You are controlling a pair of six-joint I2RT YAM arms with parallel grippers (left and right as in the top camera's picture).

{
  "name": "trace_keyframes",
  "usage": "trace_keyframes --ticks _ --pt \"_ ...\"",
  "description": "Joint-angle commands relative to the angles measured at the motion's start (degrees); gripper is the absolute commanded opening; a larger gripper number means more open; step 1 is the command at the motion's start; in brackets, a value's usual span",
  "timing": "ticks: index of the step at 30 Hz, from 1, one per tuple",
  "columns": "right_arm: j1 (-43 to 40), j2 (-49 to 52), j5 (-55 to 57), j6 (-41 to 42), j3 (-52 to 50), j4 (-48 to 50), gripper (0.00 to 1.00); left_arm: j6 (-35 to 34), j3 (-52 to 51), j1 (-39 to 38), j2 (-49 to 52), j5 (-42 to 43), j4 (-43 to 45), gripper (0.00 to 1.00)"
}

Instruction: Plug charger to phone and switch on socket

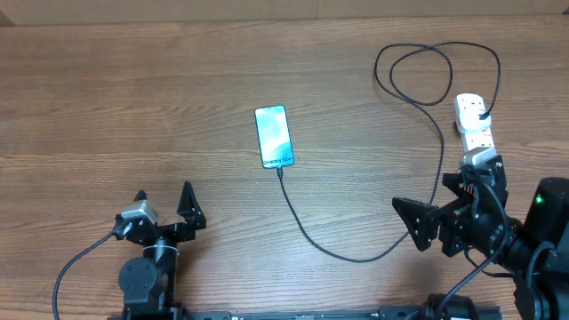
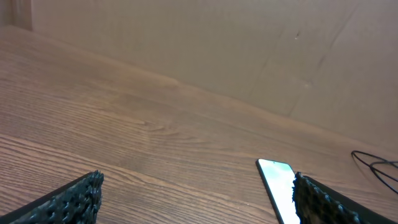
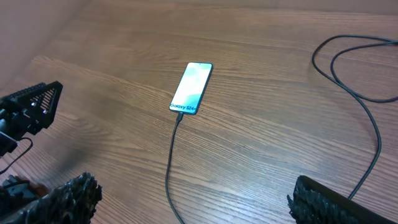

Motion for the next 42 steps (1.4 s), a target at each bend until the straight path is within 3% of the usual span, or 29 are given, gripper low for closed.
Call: trace_keyframes --ticks 1,7,11,19,29,35,39,42 --pt "0.33 -0.2 3.87 -0.39 0.04 0.02 1.0 0.92 -0.2 0.33 -0.59 -0.57 0.04 0.99" --pt "0.35 -1.36 9.35 -0.63 -1.25 1.53 1.0 0.94 -0.2 0.33 -0.59 -0.57 0.04 1.0" --pt "2.62 -6.69 9.49 1.88 -7.58 9.79 1.0 0.92 -0.2 0.33 -0.59 -0.57 0.07 1.0" --pt "9.64 -21.86 20.15 25.03 -29.27 30.91 1.0 0.94 -0.2 0.33 -0.59 -0.57 0.04 1.0" --pt "10.47 -39.01 20.81 38.95 -56.57 56.04 1.0 0.94 -0.2 0.33 -0.59 -0.57 0.04 1.0" --pt "10.62 -42.56 20.87 40.35 -65.64 68.15 1.0 0.94 -0.2 0.33 -0.59 -0.57 0.04 0.99" --pt "10.73 -42.56 22.6 39.41 -68.11 67.58 1.0 0.94 -0.2 0.33 -0.59 -0.57 0.04 1.0" --pt "10.78 -42.56 22.93 33.05 -68.13 67.69 1.0 0.94 -0.2 0.33 -0.59 -0.57 0.07 1.0"
